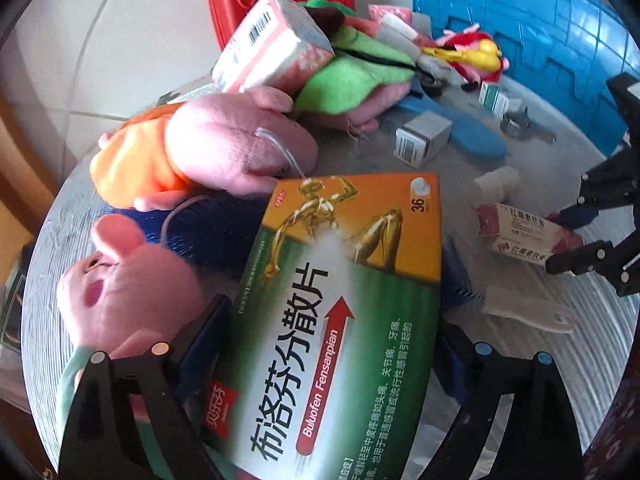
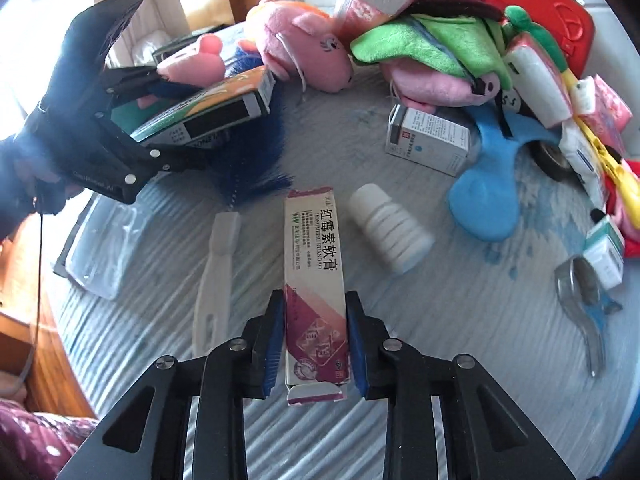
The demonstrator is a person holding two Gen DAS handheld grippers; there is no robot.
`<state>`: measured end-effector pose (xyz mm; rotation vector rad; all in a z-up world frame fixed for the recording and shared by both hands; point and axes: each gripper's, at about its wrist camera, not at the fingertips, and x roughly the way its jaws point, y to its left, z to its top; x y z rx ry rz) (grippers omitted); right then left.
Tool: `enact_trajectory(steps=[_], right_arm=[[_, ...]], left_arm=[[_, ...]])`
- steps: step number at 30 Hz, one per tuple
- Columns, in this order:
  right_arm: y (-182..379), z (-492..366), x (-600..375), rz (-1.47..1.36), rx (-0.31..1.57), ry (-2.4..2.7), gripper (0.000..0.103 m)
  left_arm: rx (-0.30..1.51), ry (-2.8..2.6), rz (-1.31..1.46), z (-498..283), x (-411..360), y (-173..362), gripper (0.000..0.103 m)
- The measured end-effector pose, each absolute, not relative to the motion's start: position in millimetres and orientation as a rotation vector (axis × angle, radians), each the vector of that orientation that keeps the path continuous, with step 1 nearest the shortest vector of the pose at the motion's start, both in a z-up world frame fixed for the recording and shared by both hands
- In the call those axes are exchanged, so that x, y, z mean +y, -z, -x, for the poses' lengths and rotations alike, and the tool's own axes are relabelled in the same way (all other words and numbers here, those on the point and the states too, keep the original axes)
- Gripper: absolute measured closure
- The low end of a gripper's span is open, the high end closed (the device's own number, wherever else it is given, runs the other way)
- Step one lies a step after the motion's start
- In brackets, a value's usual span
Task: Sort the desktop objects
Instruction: 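Grasp the green-orange medicine box with left gripper while right grasps white-pink ointment box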
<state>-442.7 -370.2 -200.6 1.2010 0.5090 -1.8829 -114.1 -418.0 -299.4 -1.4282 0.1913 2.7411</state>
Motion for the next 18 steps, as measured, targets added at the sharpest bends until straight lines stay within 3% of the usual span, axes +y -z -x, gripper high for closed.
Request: enact_trajectory(steps=[3,4,7,10,14,18], right_arm=[[194,437,-364,-1.199,0.474,1.899,0.075],[192,435,-363,-1.198,0.467,1.907,0.075],[184,431,-358,-1.176,0.456,1.925,0.075],[175,435,-355,-1.160,0.443,1.957,0.075],[158,443,-354,-1.154,0.412,1.995,0.075],[145,444,-347,-1.141,0.378,2.014,0.075]], left_arm=[[0.170,-2.777,1.404,106,-415,291,0.022],[0.154,-2.777,1.390,103,-414,287,0.038],[0.172,-2.793,1.374,98,-411,282,0.039],[0.195,-2.801,1.384,98,-409,280,0.051],[0.248,-2.817,1.369,96,-402,275,0.059],[0.241,-2.817,1.394,91,-403,271,0.062]])
